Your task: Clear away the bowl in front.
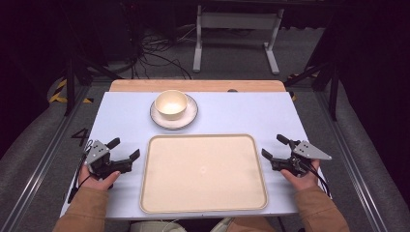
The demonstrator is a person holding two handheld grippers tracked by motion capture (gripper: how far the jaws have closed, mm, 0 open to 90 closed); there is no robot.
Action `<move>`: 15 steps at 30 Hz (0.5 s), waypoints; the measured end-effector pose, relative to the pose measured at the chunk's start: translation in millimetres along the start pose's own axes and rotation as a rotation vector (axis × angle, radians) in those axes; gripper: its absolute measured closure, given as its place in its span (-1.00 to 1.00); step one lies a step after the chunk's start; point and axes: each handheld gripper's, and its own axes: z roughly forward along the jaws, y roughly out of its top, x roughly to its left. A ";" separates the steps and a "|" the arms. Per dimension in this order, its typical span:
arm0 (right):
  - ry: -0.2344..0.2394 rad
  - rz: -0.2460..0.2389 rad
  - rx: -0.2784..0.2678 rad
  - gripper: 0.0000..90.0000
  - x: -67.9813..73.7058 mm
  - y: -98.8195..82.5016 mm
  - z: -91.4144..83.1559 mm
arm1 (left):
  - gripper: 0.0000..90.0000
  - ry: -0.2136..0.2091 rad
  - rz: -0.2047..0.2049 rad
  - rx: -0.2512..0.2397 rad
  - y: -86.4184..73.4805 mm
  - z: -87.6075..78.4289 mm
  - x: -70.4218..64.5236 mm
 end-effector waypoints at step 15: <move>0.011 -0.010 -0.009 -0.74 0.3 -0.3 -0.5 | -0.78 -0.005 -0.052 0.017 15.4 -1.8 -3.9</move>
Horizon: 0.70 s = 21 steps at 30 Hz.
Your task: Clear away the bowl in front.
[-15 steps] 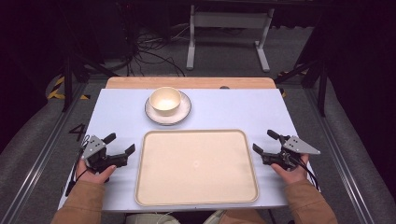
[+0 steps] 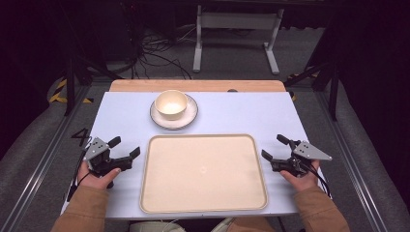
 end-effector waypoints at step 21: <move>-0.007 0.000 -0.008 -0.68 0.2 -0.5 -0.9 | -0.67 -0.031 -0.022 -0.052 49.4 2.9 -7.0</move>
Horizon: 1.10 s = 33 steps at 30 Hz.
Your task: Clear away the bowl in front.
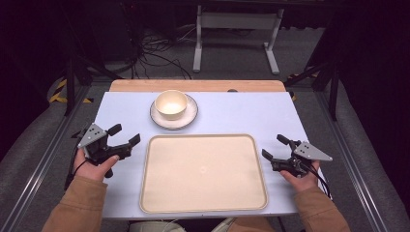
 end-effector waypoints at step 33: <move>0.010 0.023 -0.044 -0.69 -2.4 -1.8 -4.2 | -0.64 0.025 0.034 0.004 55.5 60.4 11.5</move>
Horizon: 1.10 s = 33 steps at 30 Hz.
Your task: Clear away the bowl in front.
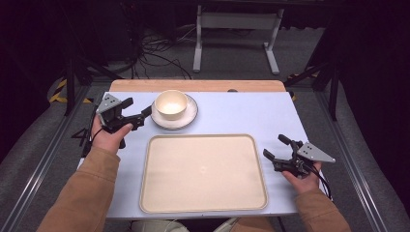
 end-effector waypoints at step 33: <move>0.002 -0.012 0.007 -0.70 0.7 0.4 0.6 | -0.62 0.113 -0.042 0.127 41.6 59.4 20.3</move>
